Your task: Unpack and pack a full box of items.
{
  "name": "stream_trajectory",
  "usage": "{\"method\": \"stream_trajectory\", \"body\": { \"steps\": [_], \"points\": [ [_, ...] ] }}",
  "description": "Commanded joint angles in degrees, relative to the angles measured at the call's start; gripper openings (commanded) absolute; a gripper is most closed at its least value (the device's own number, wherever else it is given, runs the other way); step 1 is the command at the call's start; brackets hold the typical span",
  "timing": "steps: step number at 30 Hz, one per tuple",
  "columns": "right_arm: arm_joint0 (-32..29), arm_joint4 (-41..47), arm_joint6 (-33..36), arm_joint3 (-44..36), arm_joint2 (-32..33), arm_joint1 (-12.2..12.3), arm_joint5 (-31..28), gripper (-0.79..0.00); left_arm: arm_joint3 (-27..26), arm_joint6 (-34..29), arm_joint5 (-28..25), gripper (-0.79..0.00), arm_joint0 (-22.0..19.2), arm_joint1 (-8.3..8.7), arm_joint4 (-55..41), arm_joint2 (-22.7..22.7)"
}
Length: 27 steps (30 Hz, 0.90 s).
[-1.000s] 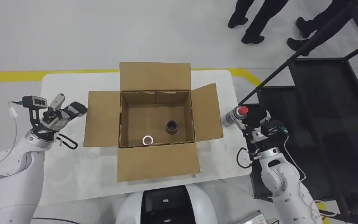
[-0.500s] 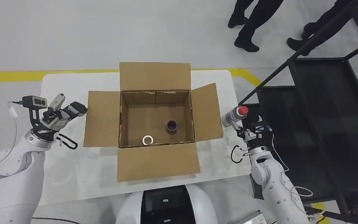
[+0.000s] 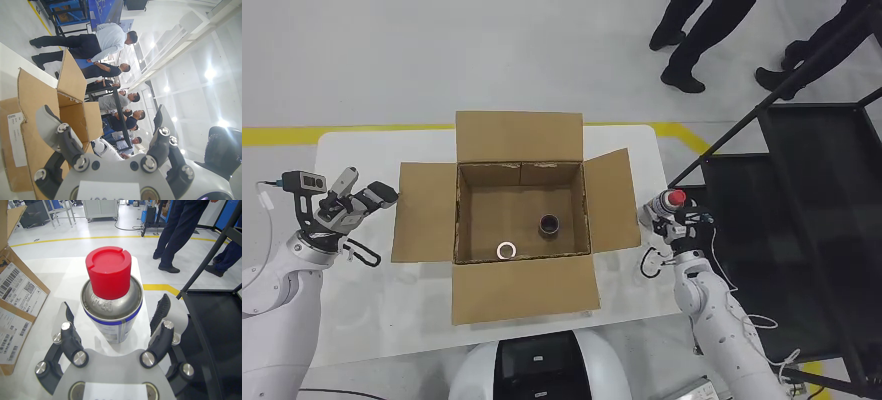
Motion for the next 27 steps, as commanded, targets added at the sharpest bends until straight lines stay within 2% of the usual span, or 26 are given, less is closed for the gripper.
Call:
{"method": "stream_trajectory", "body": {
  "steps": [1, 8, 9, 10, 12, 13, 14, 21, 27],
  "points": [
    [0.78, 0.36, -0.23, 1.02, -0.19, -0.16, 0.62, 0.0, 0.0, -0.01, 0.0, 0.0, 0.0, 0.0, -0.13, 0.0],
    [3.06, 2.13, -1.76, 3.19, -1.72, -0.99, 2.41, 0.0, 0.0, -0.01, 0.0, 0.0, 0.0, 0.0, -0.13, 0.0],
    [3.24, 2.48, -1.8, 3.48, -1.88, -1.1, 2.52, -0.055, 0.0, -0.01, 0.0, 0.0, 0.0, 0.0, -0.13, 0.0],
    [3.43, 2.83, -1.82, 3.78, -2.04, -1.19, 2.49, -0.129, 0.0, -0.01, 0.0, 0.0, 0.0, 0.0, -0.13, 0.0],
    [3.73, 3.64, -1.99, 4.31, -2.26, -1.37, 2.1, -0.431, 0.0, -0.01, 0.0, 0.0, 0.0, 0.0, -0.13, 0.0],
    [3.9, 3.96, -2.14, 4.63, -2.34, -1.44, 1.86, -0.545, 0.0, -0.01, 0.0, 0.0, 0.0, 0.0, -0.13, 0.0],
    [4.07, 4.31, -2.37, 4.91, -2.38, -1.5, 1.56, -0.785, 0.0, -0.01, 0.0, 0.0, 0.0, 0.0, -0.13, 0.0],
    [4.9, 5.01, -3.21, 5.91, -2.29, -1.74, 0.73, -0.785, 0.0, -0.01, 0.0, 0.0, 0.0, 0.0, -0.13, 0.0],
    [3.29, 4.6, -5.24, 2.38, -1.11, -1.5, -1.56, -0.785, 0.0, -0.01, 0.0, 0.0, 0.0, 0.0, -0.13, 0.0]
  ]
}}
